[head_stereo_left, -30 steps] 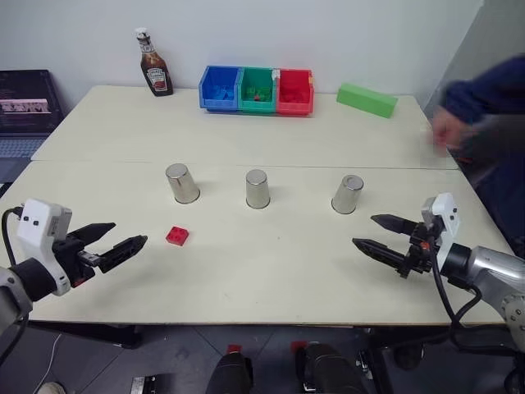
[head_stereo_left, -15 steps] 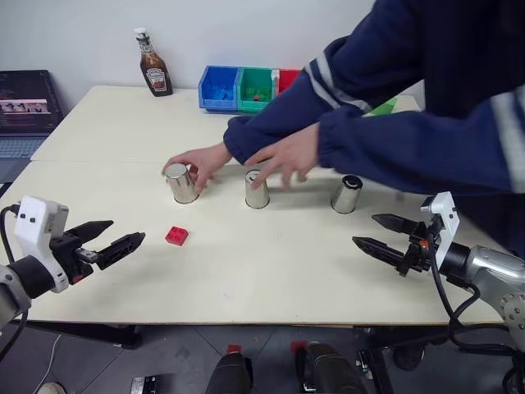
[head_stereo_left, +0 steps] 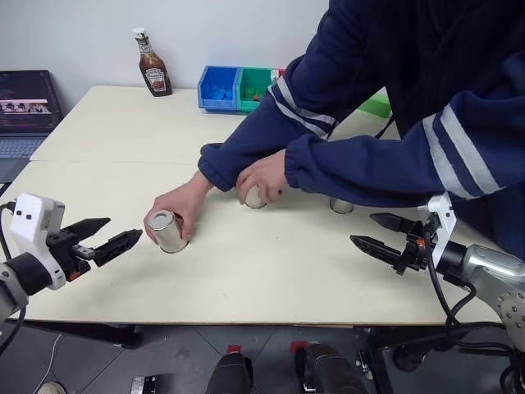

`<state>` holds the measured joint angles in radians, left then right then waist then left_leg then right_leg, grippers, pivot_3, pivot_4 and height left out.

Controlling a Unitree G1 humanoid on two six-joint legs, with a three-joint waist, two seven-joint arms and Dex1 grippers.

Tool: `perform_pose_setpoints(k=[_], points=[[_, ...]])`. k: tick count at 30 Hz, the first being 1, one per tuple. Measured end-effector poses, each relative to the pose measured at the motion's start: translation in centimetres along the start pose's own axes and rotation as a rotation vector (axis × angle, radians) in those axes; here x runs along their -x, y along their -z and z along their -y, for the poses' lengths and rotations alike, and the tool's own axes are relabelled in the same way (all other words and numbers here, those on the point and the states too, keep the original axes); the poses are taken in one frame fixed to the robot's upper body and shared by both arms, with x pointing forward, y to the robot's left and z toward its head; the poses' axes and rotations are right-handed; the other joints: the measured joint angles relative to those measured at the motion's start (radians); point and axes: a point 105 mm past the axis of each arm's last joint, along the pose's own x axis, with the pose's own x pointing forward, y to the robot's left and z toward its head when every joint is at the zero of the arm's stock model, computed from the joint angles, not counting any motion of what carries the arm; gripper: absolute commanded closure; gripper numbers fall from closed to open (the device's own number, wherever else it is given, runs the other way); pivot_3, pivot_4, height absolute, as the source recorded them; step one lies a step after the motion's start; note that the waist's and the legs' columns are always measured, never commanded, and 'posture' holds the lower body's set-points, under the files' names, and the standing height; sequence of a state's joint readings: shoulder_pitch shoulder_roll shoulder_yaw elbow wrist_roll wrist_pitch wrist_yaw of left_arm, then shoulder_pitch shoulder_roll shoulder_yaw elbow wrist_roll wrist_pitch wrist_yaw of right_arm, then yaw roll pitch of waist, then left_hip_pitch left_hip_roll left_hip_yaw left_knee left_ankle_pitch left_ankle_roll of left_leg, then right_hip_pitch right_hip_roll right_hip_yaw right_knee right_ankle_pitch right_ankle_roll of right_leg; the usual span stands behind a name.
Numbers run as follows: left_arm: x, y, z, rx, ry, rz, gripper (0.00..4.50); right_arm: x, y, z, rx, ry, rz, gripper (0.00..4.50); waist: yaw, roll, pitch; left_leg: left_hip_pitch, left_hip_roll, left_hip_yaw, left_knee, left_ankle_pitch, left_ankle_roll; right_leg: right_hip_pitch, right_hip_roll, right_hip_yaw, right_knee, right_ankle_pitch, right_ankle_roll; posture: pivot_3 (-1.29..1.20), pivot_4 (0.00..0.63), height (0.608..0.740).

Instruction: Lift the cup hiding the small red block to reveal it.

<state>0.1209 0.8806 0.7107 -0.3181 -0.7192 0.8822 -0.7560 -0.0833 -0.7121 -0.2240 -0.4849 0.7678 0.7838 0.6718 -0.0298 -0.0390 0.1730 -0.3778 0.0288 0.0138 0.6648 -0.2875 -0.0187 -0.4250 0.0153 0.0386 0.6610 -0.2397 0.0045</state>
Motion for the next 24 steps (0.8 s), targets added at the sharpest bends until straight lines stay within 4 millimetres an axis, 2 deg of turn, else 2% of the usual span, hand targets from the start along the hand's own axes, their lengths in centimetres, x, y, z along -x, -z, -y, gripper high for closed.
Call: perform_pose_setpoints(k=[24], points=[[-0.57, -0.48, -0.71, -0.022, -0.017, 0.019, 0.03, -0.35, -0.15, -0.03, -0.004, 0.004, 0.007, 0.00, 0.000, 0.000, 0.000, 0.000, 0.000, 0.000, 0.000, 0.000, 0.000, 0.000, 0.000, 0.000, 0.001, 0.000, 0.000, 0.00, 0.150, 0.740]])
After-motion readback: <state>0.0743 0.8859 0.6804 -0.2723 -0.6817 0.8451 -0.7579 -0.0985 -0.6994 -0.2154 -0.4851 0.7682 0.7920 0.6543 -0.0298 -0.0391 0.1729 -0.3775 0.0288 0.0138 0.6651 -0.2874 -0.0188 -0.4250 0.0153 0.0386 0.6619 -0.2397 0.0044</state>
